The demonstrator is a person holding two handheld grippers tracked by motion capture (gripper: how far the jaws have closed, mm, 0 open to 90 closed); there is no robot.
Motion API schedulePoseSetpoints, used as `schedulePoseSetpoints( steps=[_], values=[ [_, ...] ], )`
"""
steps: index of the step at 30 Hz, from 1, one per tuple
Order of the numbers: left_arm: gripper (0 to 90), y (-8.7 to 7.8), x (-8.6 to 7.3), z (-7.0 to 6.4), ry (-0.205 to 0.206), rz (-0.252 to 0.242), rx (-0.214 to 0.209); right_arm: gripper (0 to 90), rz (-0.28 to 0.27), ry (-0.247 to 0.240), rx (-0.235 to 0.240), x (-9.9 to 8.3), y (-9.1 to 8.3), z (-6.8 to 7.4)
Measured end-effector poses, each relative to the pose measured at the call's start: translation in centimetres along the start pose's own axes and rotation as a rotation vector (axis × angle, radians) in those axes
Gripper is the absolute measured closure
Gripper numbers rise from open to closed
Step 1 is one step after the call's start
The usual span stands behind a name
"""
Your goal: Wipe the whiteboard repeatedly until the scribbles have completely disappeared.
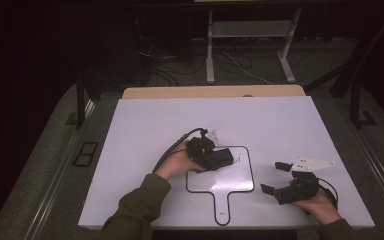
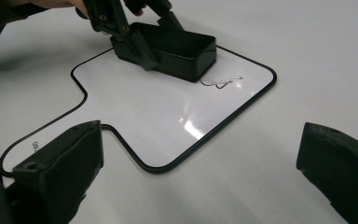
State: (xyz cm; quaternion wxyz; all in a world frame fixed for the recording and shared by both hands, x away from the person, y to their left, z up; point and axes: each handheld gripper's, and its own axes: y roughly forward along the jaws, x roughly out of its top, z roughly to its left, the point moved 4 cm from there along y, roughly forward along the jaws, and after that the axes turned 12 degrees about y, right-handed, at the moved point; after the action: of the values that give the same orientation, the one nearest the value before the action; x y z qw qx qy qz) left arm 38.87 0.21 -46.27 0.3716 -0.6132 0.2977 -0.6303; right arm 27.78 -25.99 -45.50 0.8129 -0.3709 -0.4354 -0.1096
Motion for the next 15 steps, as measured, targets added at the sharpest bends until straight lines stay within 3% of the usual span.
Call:
schedulePoseSetpoints(
  steps=[6,8,15],
  values=[
    [39.4,-1.2,-1.7,-0.2,-0.003,0.020,0.007,0.0,0.001,-0.003,-0.001,0.0,0.1,0.0],
    [39.4,-1.5,-2.1,-0.1,-0.022,0.022,0.016,0.0,0.000,-0.002,-0.002,0.0,0.1,0.0],
    [39.4,-1.6,-2.5,1.1,-0.064,0.008,0.054,0.0,0.005,-0.003,0.001,0.0,0.2,0.1]
  ],
)
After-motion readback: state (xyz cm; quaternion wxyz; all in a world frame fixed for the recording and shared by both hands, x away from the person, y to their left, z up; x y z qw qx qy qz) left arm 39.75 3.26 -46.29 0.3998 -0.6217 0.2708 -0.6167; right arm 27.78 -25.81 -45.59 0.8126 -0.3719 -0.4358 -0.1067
